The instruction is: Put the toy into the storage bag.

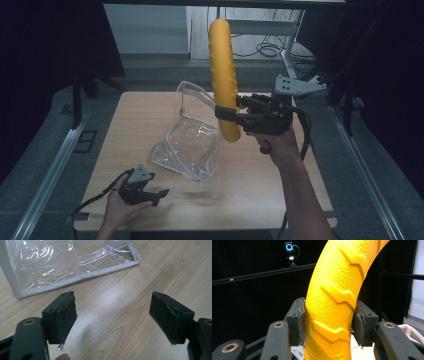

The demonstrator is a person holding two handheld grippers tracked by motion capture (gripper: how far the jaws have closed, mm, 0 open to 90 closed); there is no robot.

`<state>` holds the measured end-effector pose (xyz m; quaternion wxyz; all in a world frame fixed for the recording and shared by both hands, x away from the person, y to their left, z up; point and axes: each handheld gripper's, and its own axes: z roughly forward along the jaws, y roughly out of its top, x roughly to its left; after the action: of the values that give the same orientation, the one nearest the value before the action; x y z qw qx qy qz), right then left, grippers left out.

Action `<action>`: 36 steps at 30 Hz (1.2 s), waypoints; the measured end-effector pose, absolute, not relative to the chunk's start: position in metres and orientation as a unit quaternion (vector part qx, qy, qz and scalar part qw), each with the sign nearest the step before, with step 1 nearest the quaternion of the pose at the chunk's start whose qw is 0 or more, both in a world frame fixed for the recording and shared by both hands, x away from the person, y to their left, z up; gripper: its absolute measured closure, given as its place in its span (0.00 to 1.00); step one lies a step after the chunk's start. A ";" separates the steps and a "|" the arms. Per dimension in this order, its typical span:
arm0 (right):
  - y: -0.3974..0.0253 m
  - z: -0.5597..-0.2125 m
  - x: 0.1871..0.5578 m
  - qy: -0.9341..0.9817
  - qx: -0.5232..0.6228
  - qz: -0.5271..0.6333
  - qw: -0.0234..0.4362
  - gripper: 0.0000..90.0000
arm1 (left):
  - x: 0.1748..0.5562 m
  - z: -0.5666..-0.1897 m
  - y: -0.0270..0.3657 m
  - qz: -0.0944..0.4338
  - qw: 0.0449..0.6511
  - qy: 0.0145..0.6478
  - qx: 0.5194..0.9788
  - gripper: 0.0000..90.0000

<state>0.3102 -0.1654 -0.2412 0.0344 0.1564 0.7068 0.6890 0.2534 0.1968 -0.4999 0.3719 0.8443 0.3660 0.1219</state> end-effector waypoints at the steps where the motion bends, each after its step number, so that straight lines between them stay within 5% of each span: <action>1: -0.163 -0.240 0.310 0.707 0.152 0.690 0.036 0.56 | 0.253 -0.500 0.197 0.122 0.372 0.366 0.844 0.24; 36: -0.096 -0.285 0.326 0.735 0.138 0.662 -0.051 0.56 | 0.253 -0.497 0.200 0.128 0.373 0.365 0.843 0.24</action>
<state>0.3257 -0.0956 -0.2847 -0.0507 0.1376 0.7350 0.6620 0.2528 0.1997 -0.4975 0.3731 0.8432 0.3653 0.1280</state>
